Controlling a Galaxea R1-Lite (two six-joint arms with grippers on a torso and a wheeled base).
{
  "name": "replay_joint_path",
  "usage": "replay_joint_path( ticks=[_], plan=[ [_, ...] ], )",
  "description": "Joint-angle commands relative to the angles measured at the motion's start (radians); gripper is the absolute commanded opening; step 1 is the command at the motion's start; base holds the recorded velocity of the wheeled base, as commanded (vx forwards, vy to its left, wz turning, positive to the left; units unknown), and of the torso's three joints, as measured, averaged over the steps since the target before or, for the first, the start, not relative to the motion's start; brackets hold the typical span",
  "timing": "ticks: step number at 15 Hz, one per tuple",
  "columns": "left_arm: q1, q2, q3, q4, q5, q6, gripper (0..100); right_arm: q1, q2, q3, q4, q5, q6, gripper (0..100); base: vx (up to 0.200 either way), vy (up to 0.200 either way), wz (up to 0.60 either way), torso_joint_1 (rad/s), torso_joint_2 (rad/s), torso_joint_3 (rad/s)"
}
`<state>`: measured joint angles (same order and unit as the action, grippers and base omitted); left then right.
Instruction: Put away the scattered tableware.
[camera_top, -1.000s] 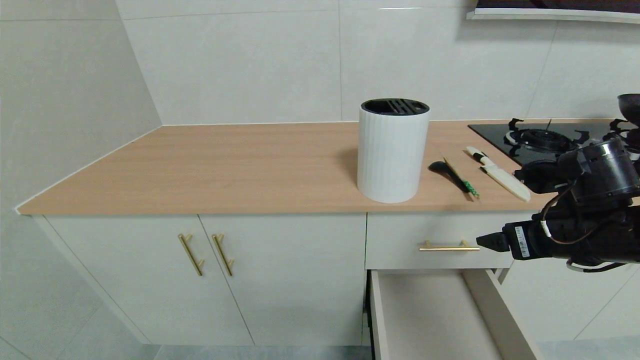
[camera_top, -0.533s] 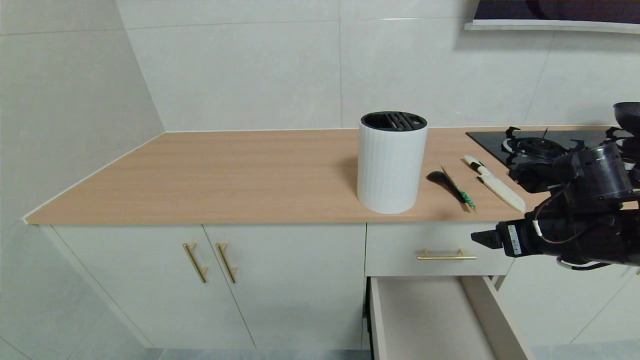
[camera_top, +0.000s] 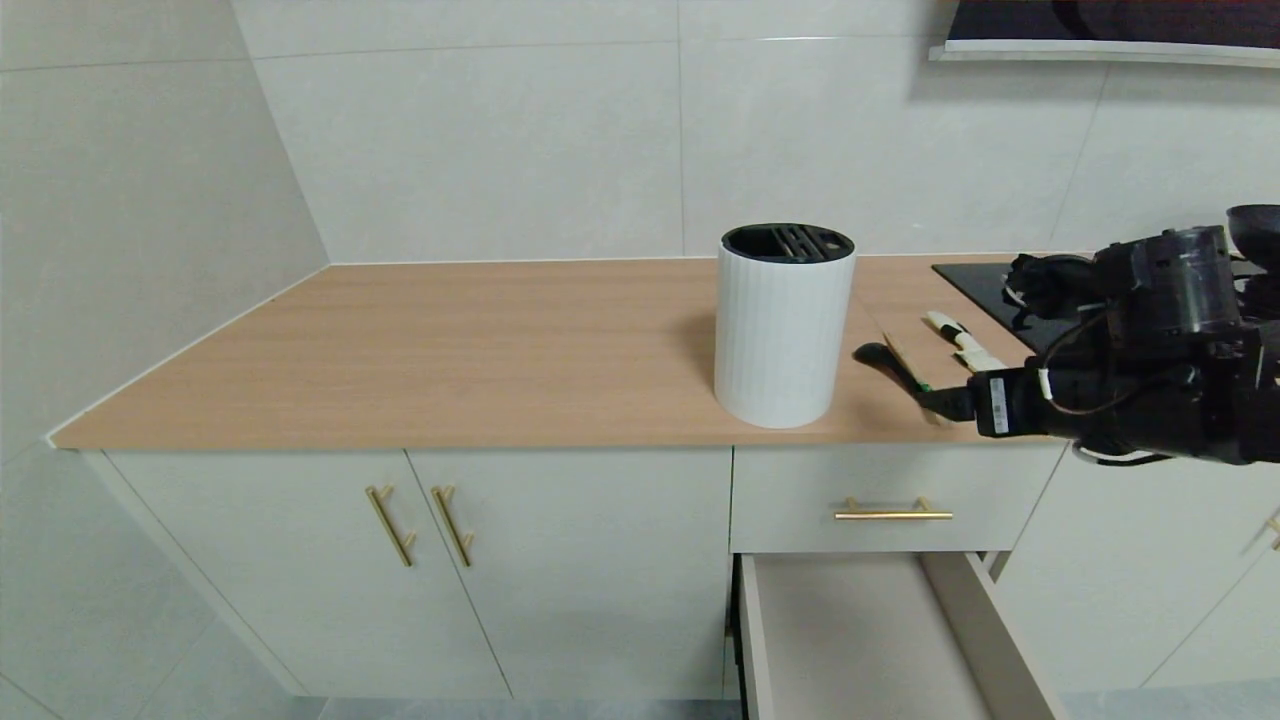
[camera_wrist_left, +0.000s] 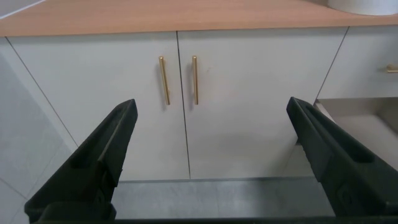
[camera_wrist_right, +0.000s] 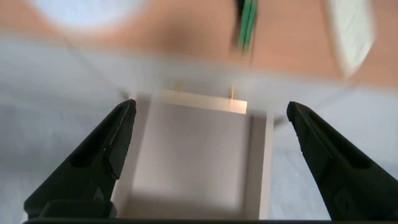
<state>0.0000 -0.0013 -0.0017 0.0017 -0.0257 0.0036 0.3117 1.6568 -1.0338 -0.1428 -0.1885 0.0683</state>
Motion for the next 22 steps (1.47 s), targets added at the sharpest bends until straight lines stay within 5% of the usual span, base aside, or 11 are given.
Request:
replay_joint_path(
  ticks=[1,5,22],
  plan=[
    [0.0,0.001,0.0,0.0,0.0,-0.001,100,-0.02,0.103,-0.094,0.0,-0.002,0.016,100,0.0,0.0,0.0,0.0,0.0,0.0],
    [0.0,0.001,0.0,0.0,0.0,-0.001,100,-0.026,0.221,-0.098,-0.09,-0.026,0.028,100,0.0,0.0,0.0,0.0,0.0,0.0],
    [0.0,0.001,0.0,0.0,0.0,0.001,100,-0.085,0.32,-0.134,-0.109,-0.058,0.03,100,0.0,0.0,0.0,0.0,0.0,0.0]
  ],
)
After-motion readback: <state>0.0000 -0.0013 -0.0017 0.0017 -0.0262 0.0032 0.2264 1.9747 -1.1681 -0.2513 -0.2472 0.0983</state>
